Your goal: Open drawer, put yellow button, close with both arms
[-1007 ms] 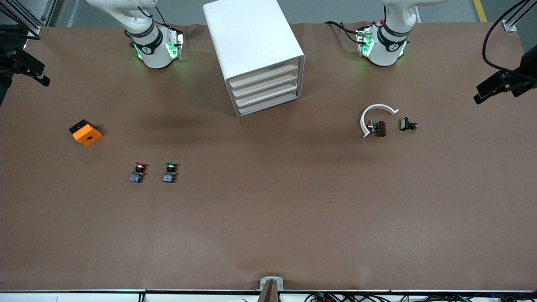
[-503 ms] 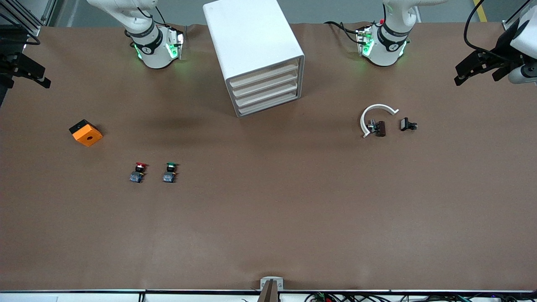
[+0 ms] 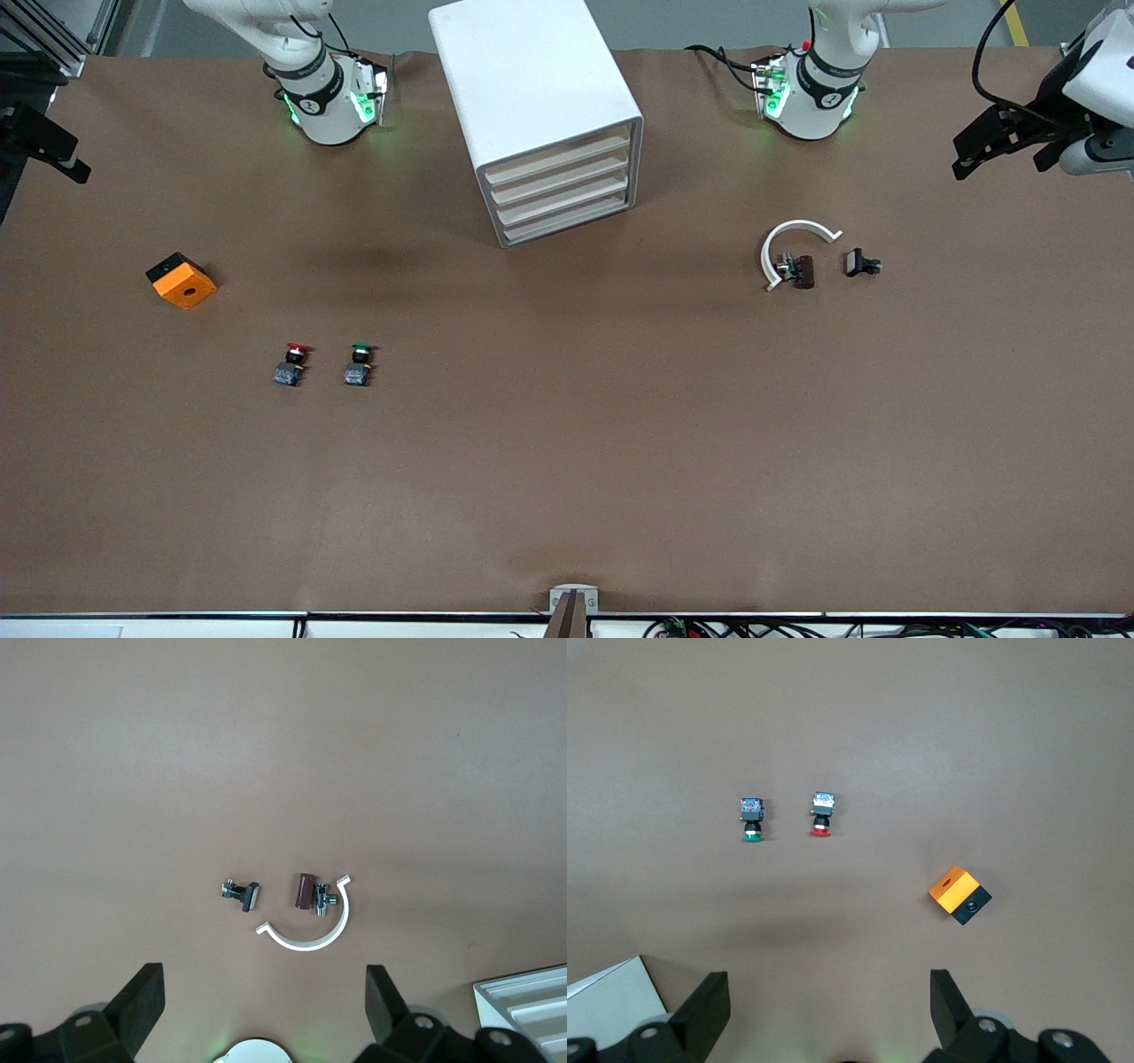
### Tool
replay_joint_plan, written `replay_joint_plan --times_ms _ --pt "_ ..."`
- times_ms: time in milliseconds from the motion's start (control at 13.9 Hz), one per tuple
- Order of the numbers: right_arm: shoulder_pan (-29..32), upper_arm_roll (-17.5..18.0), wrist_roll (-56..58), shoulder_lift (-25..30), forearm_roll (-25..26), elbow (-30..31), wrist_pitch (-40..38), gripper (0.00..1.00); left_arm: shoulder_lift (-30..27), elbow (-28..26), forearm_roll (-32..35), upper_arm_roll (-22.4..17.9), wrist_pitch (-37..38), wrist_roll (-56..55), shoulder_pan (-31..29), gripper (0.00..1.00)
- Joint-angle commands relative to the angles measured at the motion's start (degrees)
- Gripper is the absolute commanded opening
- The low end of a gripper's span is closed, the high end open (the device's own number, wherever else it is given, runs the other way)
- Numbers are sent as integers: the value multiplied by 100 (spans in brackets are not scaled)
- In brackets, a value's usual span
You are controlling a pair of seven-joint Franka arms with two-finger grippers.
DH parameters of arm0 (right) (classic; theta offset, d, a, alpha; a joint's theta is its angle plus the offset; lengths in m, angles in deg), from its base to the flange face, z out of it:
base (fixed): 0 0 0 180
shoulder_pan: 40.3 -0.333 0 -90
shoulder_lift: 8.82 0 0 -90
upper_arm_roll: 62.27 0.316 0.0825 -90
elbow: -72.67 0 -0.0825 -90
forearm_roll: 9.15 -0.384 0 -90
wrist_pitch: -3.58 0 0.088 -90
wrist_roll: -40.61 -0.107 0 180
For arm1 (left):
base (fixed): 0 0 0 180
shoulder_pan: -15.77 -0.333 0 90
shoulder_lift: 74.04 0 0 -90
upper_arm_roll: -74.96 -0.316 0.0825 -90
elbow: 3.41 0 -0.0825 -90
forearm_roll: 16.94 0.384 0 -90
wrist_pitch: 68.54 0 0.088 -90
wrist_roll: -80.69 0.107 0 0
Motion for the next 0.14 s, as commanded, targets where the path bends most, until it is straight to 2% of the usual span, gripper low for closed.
replay_joint_plan --times_ms 0,72 --pt "53 51 274 -28 -1 -115 -118 100 22 89 106 -29 -22 49 40 100" --pt "61 51 608 -28 8 -115 -110 100 40 98 106 -37 -22 58 40 100"
